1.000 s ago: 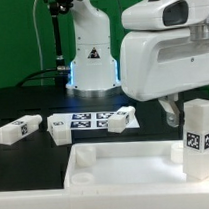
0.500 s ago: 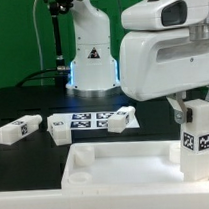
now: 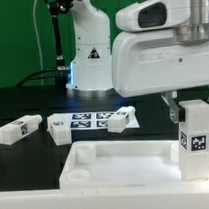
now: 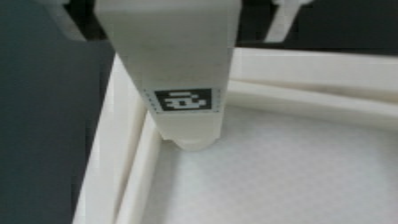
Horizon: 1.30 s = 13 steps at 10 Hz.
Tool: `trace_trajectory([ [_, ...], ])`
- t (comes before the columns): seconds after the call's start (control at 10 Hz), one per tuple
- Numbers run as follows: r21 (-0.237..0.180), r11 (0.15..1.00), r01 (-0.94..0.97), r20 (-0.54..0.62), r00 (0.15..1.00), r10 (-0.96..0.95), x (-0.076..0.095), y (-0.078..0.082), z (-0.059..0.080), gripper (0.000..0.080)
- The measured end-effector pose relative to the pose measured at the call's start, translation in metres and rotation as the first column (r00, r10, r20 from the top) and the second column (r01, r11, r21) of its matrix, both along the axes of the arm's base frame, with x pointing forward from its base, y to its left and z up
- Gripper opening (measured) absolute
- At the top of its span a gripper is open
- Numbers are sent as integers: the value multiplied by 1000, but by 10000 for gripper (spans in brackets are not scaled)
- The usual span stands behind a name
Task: Assemble desk
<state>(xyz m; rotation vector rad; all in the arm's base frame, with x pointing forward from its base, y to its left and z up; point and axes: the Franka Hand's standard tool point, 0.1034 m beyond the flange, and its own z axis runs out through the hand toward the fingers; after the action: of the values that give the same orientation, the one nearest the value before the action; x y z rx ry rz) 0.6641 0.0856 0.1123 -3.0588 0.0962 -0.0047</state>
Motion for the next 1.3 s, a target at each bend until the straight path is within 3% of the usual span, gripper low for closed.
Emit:
trace_trajectory([
  [0.4, 4, 945, 328, -28, 944, -328, 0, 0, 0, 290],
  [0.8, -6, 710, 704, -72, 708, -703, -1, 6, 0, 290],
  [1.0, -14, 621, 783, -80, 618, -782, 0, 6, 0, 290],
  [1.2, -15, 618, 786, -82, 615, -784, -1, 7, 0, 290],
  [1.3, -14, 633, 774, -81, 630, -773, -1, 7, 0, 372],
])
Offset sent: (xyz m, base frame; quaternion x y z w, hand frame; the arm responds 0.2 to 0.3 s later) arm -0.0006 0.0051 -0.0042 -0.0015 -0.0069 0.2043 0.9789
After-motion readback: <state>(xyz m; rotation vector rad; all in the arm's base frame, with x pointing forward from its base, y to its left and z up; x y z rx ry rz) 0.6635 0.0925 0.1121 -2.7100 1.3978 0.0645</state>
